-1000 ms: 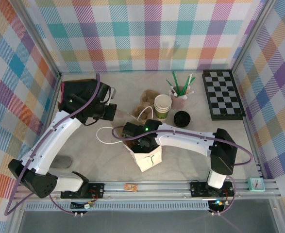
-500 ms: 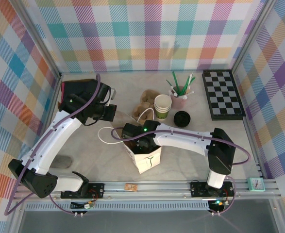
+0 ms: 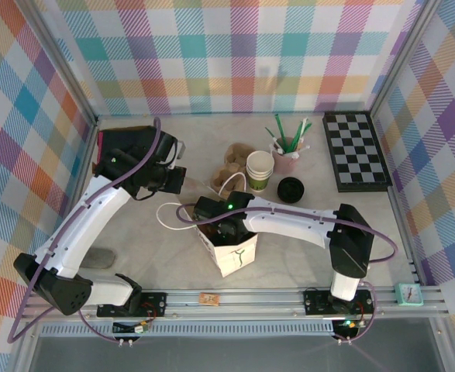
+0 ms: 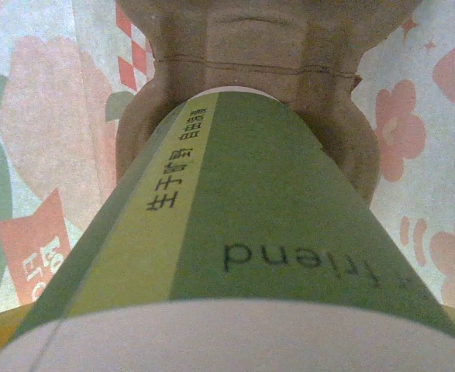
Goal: Pack the takeout coffee
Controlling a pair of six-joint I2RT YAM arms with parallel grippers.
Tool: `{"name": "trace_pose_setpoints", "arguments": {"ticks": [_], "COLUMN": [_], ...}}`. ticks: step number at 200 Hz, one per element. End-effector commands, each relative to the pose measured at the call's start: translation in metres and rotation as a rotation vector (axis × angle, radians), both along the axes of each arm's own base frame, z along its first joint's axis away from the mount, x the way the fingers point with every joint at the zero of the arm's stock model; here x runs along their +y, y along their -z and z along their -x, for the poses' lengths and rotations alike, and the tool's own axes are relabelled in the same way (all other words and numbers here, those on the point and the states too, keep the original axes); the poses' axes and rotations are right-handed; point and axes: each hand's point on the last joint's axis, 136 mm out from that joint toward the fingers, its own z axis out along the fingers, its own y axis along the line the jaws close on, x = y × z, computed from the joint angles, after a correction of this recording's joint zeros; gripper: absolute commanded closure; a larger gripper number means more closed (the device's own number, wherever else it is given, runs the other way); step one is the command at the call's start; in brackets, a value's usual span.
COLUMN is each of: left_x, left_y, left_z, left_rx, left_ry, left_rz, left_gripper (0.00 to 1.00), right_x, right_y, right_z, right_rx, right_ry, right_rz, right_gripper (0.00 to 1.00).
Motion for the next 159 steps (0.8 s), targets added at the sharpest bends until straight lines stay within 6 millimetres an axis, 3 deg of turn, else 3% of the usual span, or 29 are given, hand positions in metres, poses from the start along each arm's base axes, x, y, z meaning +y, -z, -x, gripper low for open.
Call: {"name": "trace_pose_setpoints", "arguments": {"ticks": [1,159], "left_x": [0.010,0.011], "left_y": [-0.023,-0.023], "left_z": [-0.018,-0.020], "left_rx": [-0.109,-0.118], "left_ry": [-0.041,-0.046], "left_rz": [-0.026,-0.035], "left_gripper": [1.00,1.00], "right_x": [-0.027,-0.037], "right_y": [0.000,-0.013], "right_z": [0.018,0.026], "right_rx": [0.071,0.096], "right_ry": [-0.015,-0.010], "right_rz": [0.115,0.129], "right_gripper": [0.60,0.59]}}
